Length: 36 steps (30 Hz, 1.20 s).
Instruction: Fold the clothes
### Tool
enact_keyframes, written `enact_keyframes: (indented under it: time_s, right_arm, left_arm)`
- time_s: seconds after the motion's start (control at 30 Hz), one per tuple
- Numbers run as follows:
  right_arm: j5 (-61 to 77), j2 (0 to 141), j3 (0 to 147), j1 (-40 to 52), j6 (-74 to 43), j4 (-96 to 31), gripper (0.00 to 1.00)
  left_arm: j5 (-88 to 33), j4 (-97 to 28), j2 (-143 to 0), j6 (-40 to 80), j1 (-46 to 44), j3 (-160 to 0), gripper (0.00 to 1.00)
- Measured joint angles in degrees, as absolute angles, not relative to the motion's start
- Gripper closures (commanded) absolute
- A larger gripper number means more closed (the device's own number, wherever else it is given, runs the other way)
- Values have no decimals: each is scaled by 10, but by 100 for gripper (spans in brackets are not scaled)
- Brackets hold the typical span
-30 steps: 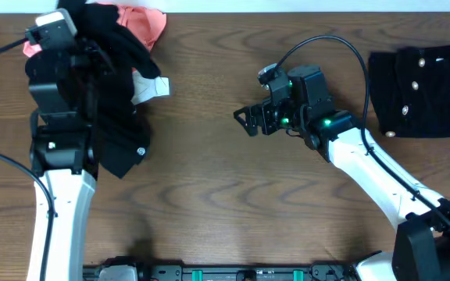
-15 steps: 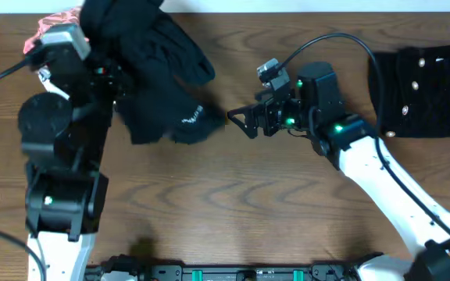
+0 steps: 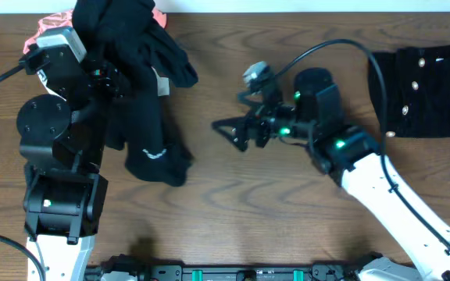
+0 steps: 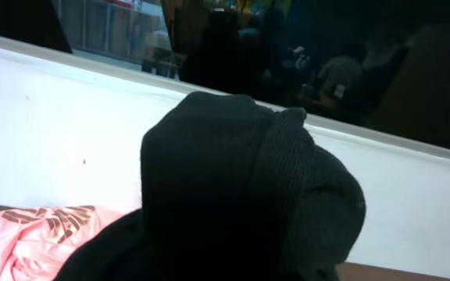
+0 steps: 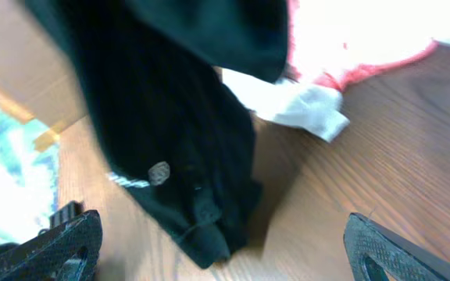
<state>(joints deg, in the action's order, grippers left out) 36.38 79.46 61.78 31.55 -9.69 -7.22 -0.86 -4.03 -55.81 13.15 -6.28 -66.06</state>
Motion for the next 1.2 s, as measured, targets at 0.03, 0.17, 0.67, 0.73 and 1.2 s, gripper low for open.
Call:
enact_keyframes:
  time_s: [0.03,0.17,0.67,0.73,1.2]
  right_arm:
    - [360,795,618,330,-95,-64,1]
    - [341,801,618,377,-90,-38,1]
    - [297,892,618,463,-81,104,5]
    - [295,905,618,463,-81,133,11]
    - [276,1003,621,495,-135,294,97]
  left_arm:
    - [-9,-40,-558,132,-63,-660,94]
    - [-8,-40,-558,133,-63,-661,94]
    - [-8,-70,-558,140,-63,-661,94]
    - [-8,-81,-558,142,-63,-661,94]
    - [11,-114,-561,150,-63,-661,94]
